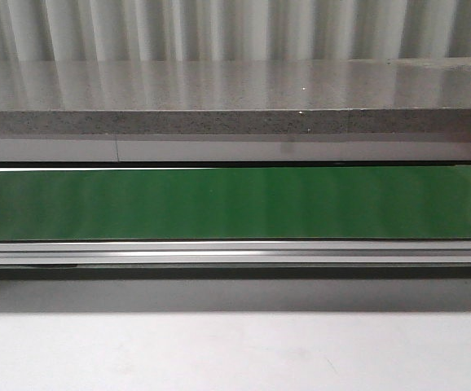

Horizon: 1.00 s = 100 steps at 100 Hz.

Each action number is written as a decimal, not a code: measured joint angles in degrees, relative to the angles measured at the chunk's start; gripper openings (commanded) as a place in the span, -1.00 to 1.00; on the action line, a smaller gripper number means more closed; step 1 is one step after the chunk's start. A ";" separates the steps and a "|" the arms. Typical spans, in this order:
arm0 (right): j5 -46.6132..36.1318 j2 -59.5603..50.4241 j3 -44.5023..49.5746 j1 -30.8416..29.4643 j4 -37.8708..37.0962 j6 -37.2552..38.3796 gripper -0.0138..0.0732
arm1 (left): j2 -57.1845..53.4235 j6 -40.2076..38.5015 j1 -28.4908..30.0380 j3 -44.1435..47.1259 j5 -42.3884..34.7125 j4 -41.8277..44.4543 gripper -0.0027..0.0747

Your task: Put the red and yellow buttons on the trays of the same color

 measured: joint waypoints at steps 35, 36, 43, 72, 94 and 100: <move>-12.66 -8.06 15.35 0.00 0.00 -0.07 -0.84 | 0.00 0.00 0.00 0.00 0.00 0.00 -0.98; -13.13 -8.28 16.05 0.00 0.00 -0.07 -0.84 | 0.00 0.00 0.00 0.00 0.00 0.00 -0.98; -17.39 -10.51 19.41 0.00 -0.23 -0.07 -0.84 | 0.00 0.00 0.00 0.00 0.00 0.00 -0.98; -27.23 -19.66 29.72 0.00 -3.73 1.06 -0.84 | 0.00 0.00 0.00 0.00 0.00 0.00 -0.98; -29.53 -19.95 31.01 0.00 -3.86 2.61 -0.84 | 0.00 0.00 0.00 0.00 0.09 0.00 -0.98; -30.29 -19.95 31.01 0.00 -3.95 2.71 -0.84 | 0.00 0.00 0.00 0.00 0.09 0.00 -0.98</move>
